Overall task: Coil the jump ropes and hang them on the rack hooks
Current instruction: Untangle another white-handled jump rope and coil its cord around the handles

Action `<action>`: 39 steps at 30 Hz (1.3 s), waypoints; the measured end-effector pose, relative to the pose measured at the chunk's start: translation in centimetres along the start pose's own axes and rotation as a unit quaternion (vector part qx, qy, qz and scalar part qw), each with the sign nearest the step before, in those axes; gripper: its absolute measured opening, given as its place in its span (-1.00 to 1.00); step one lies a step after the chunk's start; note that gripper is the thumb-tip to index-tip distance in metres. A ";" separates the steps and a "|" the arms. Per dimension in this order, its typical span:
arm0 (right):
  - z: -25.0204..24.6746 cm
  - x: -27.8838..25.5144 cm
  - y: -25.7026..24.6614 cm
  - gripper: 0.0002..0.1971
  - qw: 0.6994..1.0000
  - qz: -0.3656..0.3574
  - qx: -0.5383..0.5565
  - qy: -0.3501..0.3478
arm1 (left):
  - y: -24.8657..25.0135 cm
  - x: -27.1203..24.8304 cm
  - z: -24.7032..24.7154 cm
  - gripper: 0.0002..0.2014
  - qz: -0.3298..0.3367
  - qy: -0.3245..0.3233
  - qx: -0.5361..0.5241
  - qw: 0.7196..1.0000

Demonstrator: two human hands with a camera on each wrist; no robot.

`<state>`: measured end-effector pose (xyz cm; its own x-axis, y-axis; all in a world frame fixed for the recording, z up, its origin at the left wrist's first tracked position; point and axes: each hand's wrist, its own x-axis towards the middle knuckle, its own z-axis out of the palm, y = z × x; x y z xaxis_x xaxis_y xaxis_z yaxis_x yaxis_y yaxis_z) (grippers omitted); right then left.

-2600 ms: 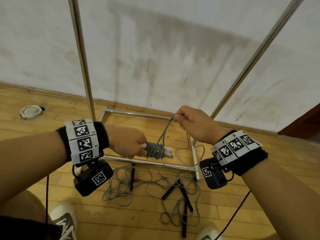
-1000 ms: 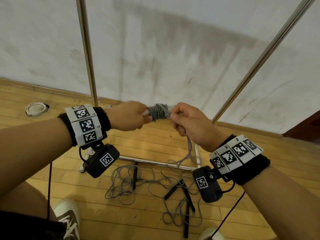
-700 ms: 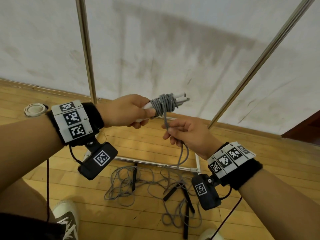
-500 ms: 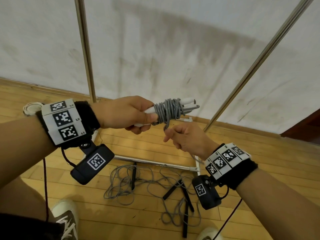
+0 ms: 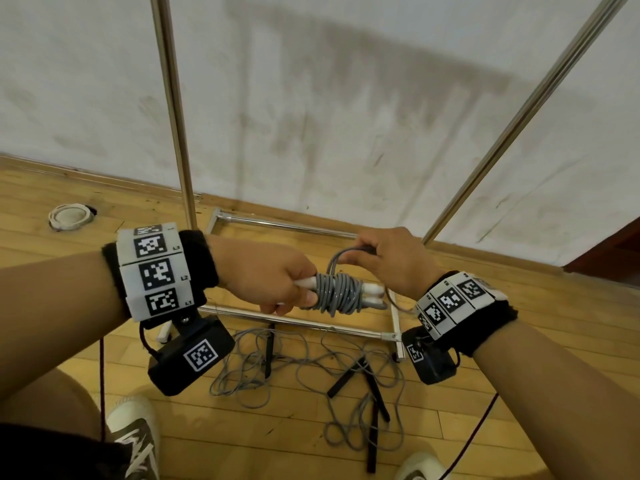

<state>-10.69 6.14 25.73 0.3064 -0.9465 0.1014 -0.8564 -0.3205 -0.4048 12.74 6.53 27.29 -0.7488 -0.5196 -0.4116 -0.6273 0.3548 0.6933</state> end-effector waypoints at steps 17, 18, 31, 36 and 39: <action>0.5 -0.9 -3.7 -0.84 0.947 0.027 0.319 -0.032 | 0.0 0.3 -2.8 -0.77 -0.014 0.271 -0.098 0.957; 0.7 -1.0 -3.7 -0.80 0.945 0.027 0.324 -0.031 | 0.1 0.1 -2.9 -0.77 -0.004 0.275 -0.119 0.954; 2.1 -2.4 -2.8 -0.74 0.938 0.037 0.329 -0.105 | 1.4 -2.1 -2.4 -0.67 0.090 0.100 -0.173 0.976; 1.5 -2.4 -0.8 -0.66 0.964 0.036 0.228 -0.131 | 1.7 -2.5 -1.6 -0.84 0.110 -0.013 -0.097 0.989; 1.1 -1.5 -0.8 -0.79 0.983 0.039 0.115 -0.138 | 1.3 -1.5 -0.4 -0.77 0.050 -0.036 -0.008 0.998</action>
<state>-9.98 7.82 24.86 0.3723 -0.9115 -0.1747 -0.7742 -0.2012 -0.6001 13.10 7.44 29.04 -0.8218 -0.4238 -0.3807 -0.5449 0.3894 0.7426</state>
